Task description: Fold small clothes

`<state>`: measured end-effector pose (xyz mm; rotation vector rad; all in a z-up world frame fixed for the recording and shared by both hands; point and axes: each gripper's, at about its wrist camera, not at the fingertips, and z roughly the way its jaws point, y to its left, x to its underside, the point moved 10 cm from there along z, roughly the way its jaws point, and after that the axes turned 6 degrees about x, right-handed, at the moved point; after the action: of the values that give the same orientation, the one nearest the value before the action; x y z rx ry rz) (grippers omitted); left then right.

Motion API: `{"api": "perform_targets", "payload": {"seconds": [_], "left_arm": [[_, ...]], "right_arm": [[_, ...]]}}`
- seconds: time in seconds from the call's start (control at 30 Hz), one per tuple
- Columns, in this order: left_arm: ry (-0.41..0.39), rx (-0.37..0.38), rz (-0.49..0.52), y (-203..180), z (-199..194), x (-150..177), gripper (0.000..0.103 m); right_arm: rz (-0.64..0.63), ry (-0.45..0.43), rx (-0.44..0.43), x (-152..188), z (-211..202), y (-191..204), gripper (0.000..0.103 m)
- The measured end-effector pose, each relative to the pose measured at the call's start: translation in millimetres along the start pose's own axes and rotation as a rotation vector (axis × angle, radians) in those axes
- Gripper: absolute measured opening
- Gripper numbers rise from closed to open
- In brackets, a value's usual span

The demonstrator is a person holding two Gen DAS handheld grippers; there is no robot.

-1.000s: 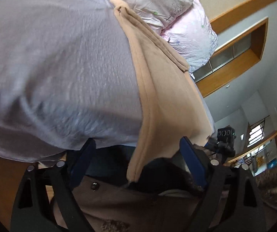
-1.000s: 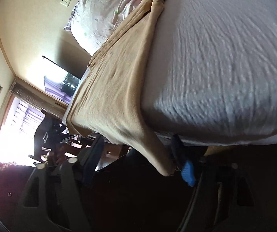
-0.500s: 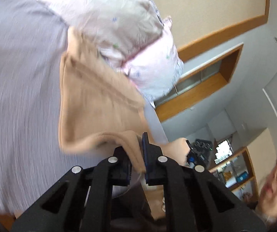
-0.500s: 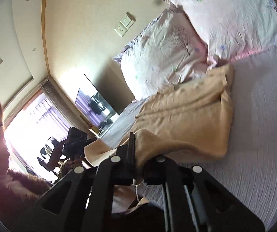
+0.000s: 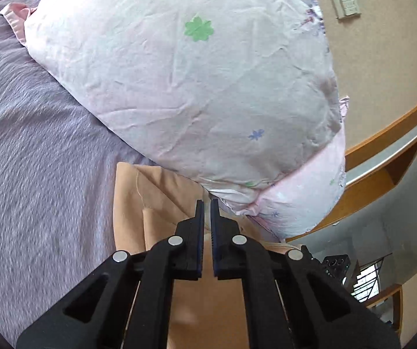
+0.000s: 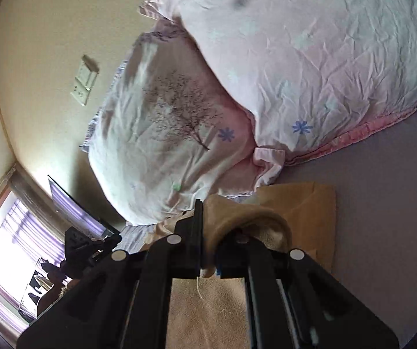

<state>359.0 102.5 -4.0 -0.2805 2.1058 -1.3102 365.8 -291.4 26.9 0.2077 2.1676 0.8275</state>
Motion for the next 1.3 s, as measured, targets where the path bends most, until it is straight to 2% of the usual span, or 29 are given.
{"api": "perform_targets", "payload": {"seconds": [0.07,0.17,0.2,0.23,0.3,0.6,0.67,0.7,0.73,0.8,0.93,1.03,1.13,1.17,1.23,1.27,1.3], "left_arm": [[0.045,-0.011,-0.005,5.9,4.2,3.2,0.004],[0.111,-0.074,0.04,9.3,3.2,12.6,0.006],[0.132,-0.099,0.052,10.6,2.7,14.9,0.011],[0.152,-0.123,0.065,11.8,3.4,17.0,0.031],[0.174,-0.187,0.092,15.5,3.8,20.5,0.053],[0.262,-0.283,0.153,13.8,32.6,31.0,0.053],[0.279,-0.313,0.17,15.7,36.9,33.1,0.037],[0.292,-0.328,0.173,17.1,40.2,35.4,0.01],[0.302,-0.336,0.17,17.8,43.0,37.6,0.005],[0.279,-0.33,0.194,11.4,42.4,36.1,0.005],[0.152,-0.264,0.238,-15.9,35.4,6.4,0.005],[0.067,-0.337,0.281,-10.5,38.9,-21.0,0.005],[0.063,-0.399,0.221,20.6,57.6,-30.0,0.005],[0.074,-0.414,0.197,30.7,63.7,-28.5,0.005],[0.075,-0.411,0.158,39.8,68.8,-25.0,0.006],[0.06,-0.385,0.143,37.9,66.5,-25.1,0.006],[0.045,-0.357,0.133,33.7,62.0,-26.2,0.006]], "right_arm": [[0.025,0.028,0.022,6.8,12.2,-13.3,0.006],[0.012,0.033,0.017,16.3,15.0,-21.1,0.006],[0.017,0.029,0.004,18.3,14.0,-21.8,0.006],[0.028,0.023,-0.016,19.4,11.2,-21.7,0.007],[0.044,0.022,-0.045,21.4,7.7,-22.1,0.007],[0.063,0.024,-0.069,23.5,7.0,-24.9,0.007],[0.064,0.028,-0.073,24.8,6.9,-24.4,0.007],[0.064,0.029,-0.074,25.3,6.8,-24.3,0.007],[0.066,0.027,-0.075,25.6,6.7,-24.0,0.007],[0.078,0.018,-0.081,24.4,3.4,-23.2,0.007],[0.091,-0.028,-0.071,4.1,-3.8,-17.7,0.006],[0.117,-0.043,0.0,-12.0,5.2,-27.3,0.006],[0.182,0.043,0.125,-8.7,39.2,-54.0,0.007],[0.209,0.095,0.184,-0.9,52.3,-65.4,0.008],[0.252,0.177,0.262,13.1,67.7,-81.0,0.019],[0.262,0.175,0.271,14.0,67.3,-83.5,0.019],[0.257,0.155,0.276,11.1,62.7,-83.1,0.031]]}}
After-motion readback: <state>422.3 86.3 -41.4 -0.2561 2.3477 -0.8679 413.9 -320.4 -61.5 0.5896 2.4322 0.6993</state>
